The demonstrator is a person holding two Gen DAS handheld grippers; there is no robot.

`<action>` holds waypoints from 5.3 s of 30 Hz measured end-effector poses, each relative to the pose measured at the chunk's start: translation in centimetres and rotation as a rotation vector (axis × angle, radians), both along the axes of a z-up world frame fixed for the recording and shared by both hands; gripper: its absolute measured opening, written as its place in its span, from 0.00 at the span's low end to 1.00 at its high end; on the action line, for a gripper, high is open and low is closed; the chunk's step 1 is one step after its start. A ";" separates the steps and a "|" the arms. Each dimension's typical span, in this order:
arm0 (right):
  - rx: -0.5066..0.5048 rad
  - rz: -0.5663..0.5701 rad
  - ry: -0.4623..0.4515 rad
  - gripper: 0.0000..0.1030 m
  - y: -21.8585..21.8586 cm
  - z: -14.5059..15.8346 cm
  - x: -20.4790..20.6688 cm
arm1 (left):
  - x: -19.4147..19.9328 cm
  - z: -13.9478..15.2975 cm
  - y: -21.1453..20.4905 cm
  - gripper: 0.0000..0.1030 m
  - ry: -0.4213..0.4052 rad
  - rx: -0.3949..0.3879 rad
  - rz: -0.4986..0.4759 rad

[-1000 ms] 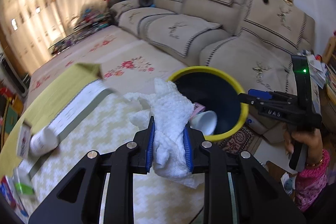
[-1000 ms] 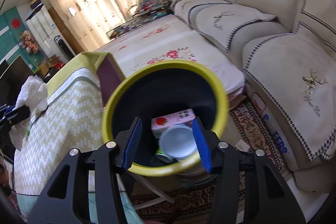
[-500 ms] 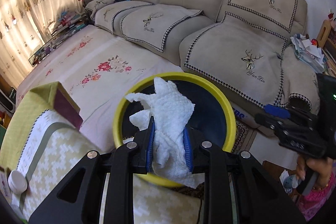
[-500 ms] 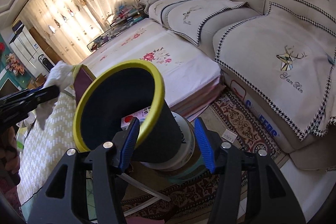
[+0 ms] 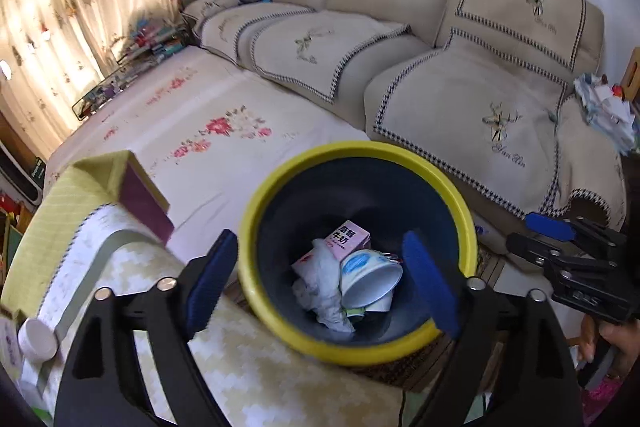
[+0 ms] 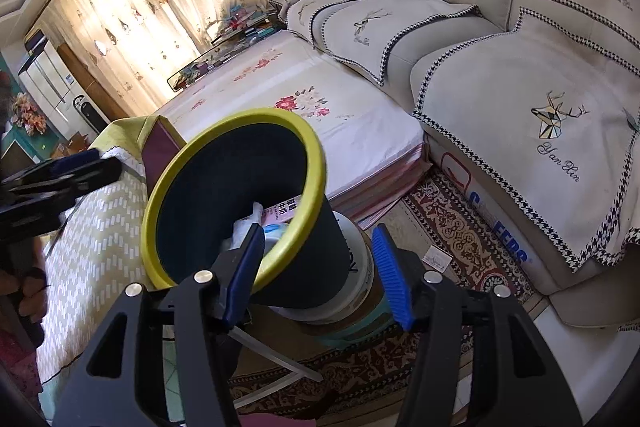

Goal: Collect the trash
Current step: 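Move the right gripper back over the table toward the green-white box, then grasp the green-white box with the right gripper and lift it, then carry the green-white box to the yellow bin and open the right gripper, then reach the left gripper to the white pill bottle and grasp it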

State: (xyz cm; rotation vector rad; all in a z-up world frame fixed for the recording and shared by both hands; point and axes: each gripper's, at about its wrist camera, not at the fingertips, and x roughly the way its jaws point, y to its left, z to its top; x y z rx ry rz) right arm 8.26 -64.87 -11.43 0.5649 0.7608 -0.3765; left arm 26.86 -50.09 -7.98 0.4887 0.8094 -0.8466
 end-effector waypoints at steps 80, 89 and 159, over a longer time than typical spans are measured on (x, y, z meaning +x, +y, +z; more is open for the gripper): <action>-0.357 1.149 -0.147 0.65 44.1 7.6 33.7 | 0.0 -0.5 54.8 0.95 -0.180 -0.373 0.890; -0.281 1.075 -0.265 0.65 39.8 12.6 27.1 | -0.1 -0.5 54.5 0.95 -0.199 -0.359 0.879; -0.100 0.162 0.038 0.81 9.1 -1.2 11.0 | 15.2 -3.7 32.3 0.95 0.116 -0.151 0.532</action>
